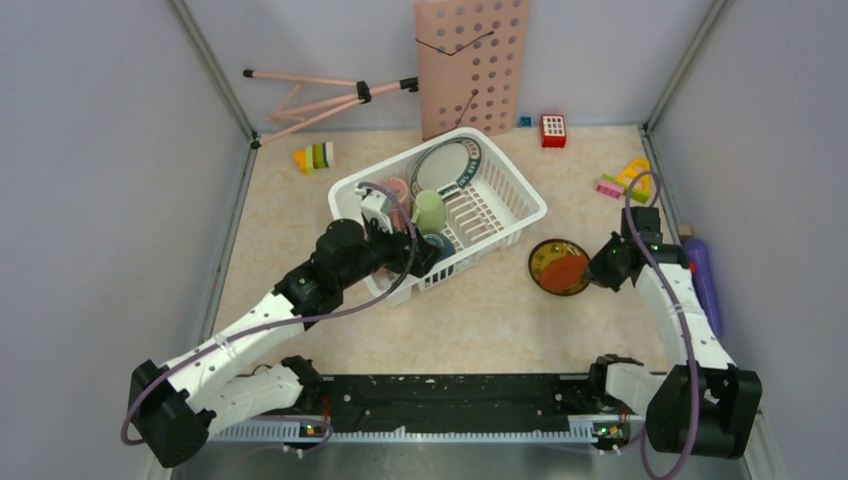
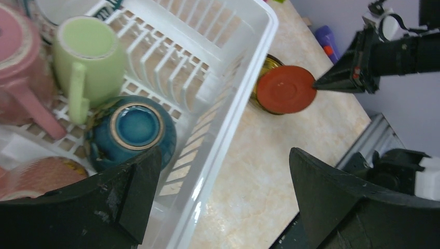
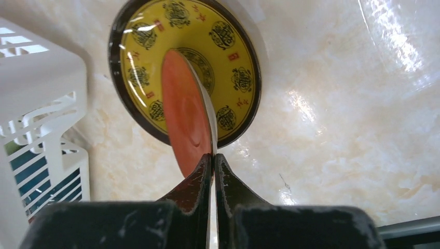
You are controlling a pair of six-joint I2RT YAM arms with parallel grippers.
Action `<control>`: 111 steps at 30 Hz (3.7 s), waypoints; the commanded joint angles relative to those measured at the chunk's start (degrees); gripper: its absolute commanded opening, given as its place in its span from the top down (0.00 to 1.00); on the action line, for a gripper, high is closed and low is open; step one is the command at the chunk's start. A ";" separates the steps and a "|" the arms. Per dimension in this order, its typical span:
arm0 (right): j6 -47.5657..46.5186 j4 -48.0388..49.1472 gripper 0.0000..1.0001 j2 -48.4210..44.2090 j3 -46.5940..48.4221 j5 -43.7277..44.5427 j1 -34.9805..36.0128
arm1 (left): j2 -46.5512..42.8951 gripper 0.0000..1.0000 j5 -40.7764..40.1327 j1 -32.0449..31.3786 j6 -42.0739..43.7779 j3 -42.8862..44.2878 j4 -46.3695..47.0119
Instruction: Load the mixed dishes into the dish rack
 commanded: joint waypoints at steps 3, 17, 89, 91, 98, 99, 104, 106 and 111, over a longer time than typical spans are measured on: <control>-6.32 -3.69 1.00 -1.72 6.66 -4.32 0.53 | 2.27 0.03 12.12 0.07 -2.24 1.93 8.67; -13.61 0.73 1.00 -10.48 7.31 -20.15 0.53 | 7.34 0.03 14.34 0.11 -5.60 4.36 11.30; 1.11 8.45 0.09 -4.60 -16.70 -9.83 10.80 | 16.21 0.06 20.94 -5.66 -13.48 1.38 14.58; 1.66 9.18 0.14 -4.25 -17.42 -9.47 11.41 | 15.66 0.06 20.34 -5.75 -12.81 1.36 13.56; 4.37 12.57 0.41 -3.90 -20.34 -10.50 13.29 | 14.98 0.05 19.01 -5.77 -11.57 1.43 12.55; 4.82 13.54 0.45 -3.57 -20.83 -11.11 13.62 | 15.14 0.05 19.14 -5.75 -11.58 1.51 12.56; 4.25 16.32 0.63 -2.48 -21.49 -11.25 13.76 | 15.92 0.05 19.60 -5.94 -11.41 1.72 12.38; 4.27 17.99 0.71 -2.53 -21.95 -11.82 13.77 | 15.95 0.06 19.32 -6.13 -10.96 1.71 11.60; 4.49 22.63 1.00 -2.27 -23.43 -13.10 13.74 | 15.35 0.06 18.59 -6.76 -10.31 1.03 9.95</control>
